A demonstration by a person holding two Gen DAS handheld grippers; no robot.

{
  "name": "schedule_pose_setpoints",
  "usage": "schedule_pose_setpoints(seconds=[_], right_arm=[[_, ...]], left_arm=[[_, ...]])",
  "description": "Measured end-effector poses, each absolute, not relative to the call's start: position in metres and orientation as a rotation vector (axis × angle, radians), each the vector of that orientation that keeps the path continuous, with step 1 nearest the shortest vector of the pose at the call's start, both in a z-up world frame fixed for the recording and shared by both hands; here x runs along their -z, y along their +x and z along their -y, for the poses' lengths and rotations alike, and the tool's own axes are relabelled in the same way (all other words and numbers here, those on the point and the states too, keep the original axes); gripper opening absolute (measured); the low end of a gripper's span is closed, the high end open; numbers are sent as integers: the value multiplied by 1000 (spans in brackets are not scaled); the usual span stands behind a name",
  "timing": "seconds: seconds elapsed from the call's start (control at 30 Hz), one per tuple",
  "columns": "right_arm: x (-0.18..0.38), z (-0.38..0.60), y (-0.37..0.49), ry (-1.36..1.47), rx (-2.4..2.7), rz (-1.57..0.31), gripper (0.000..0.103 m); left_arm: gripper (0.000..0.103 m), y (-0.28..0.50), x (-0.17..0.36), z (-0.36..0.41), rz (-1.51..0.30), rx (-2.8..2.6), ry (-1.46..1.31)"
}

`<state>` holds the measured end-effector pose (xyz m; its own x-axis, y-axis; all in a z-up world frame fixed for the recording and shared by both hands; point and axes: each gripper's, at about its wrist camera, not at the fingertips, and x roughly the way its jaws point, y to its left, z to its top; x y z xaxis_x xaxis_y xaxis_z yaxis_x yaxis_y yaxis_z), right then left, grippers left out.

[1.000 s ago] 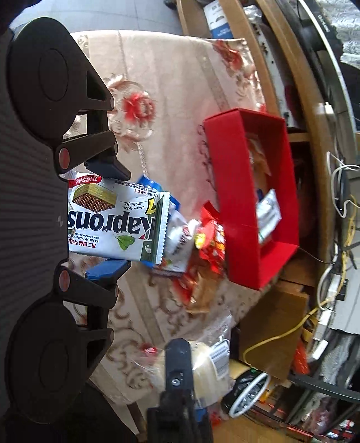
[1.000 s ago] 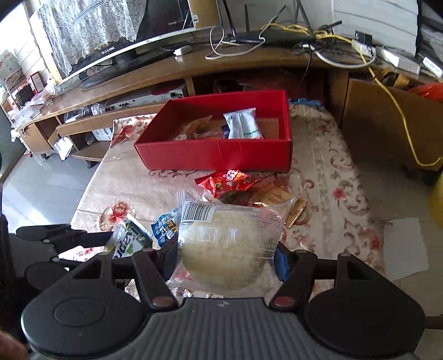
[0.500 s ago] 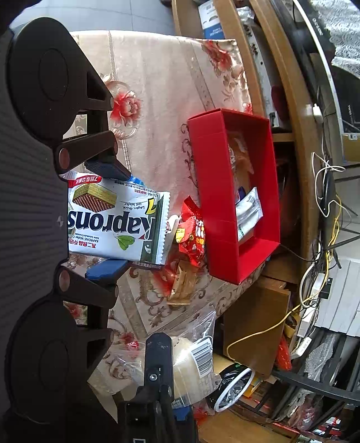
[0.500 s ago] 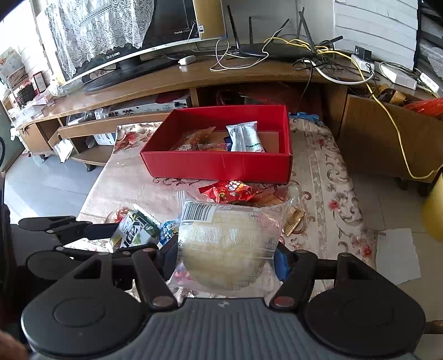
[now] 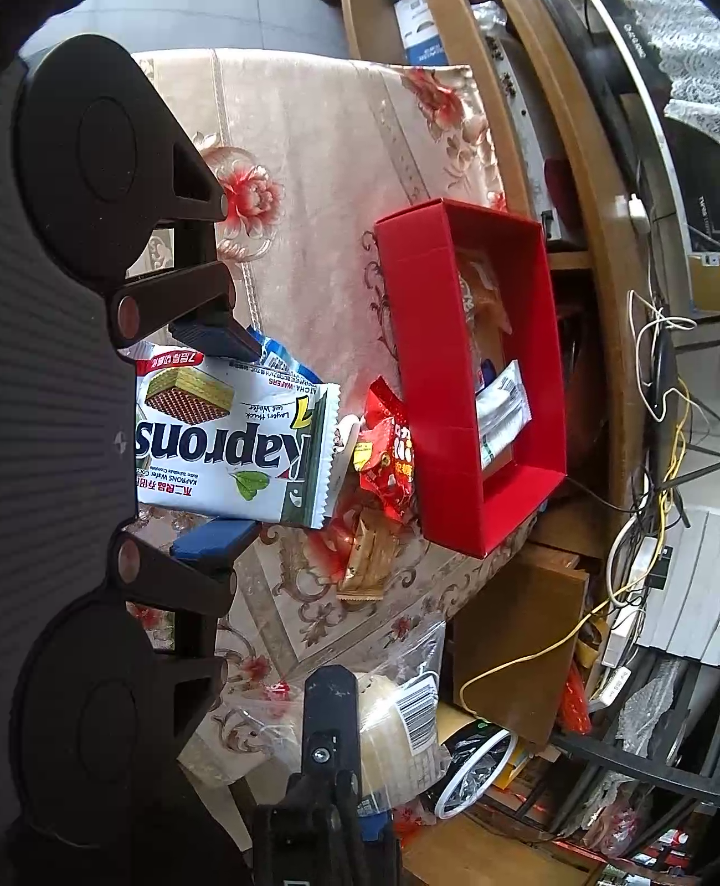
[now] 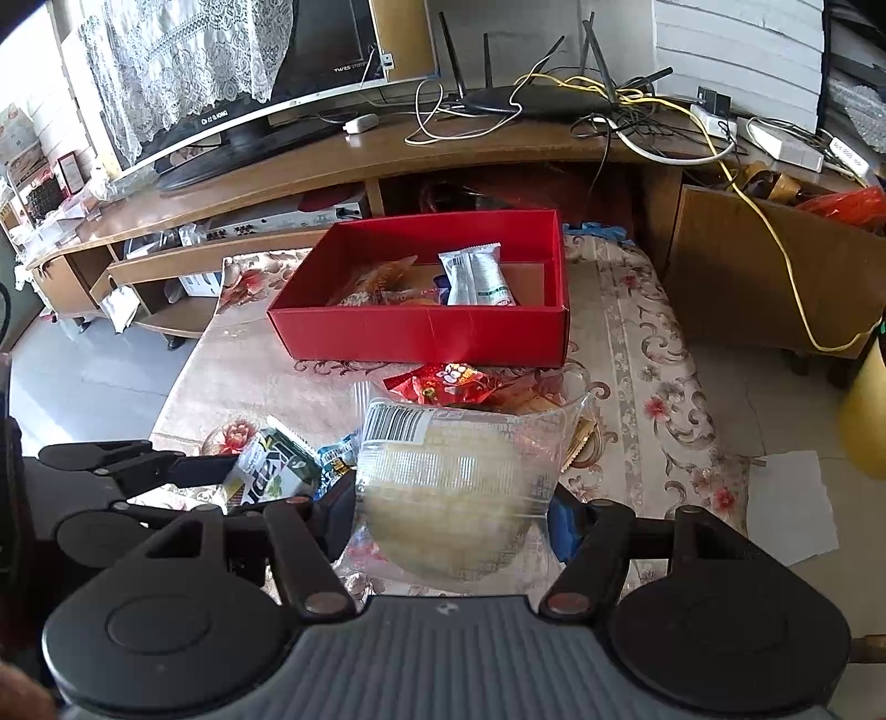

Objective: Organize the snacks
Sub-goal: 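Lift both held packs and carry them toward the red box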

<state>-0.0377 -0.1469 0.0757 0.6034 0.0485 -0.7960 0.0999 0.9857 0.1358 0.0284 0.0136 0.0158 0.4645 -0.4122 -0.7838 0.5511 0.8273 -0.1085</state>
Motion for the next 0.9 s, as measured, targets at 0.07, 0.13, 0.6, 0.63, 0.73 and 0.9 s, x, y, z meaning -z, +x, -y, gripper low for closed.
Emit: schedule_pose_setpoints(seconds=[0.07, 0.13, 0.6, 0.63, 0.73, 0.9], right_arm=[[-76, 147, -37, 175, 32, -923, 67], [-74, 147, -36, 178, 32, -920, 67], [-54, 158, -28, 244, 13, -916, 67], [-52, 159, -28, 245, 11, -917, 67], [-47, 160, -26, 252, 8, -916, 67], [-41, 164, -24, 269, 6, -919, 67]], left_arm=[[67, 28, -17, -12, -906, 599, 168], [67, 27, -18, -12, -901, 600, 170], [67, 30, -14, -6, -921, 567, 182], [67, 30, -13, -5, -923, 564, 184], [67, 32, -13, -4, -927, 559, 187], [67, 33, -11, -1, -927, 555, 193]])
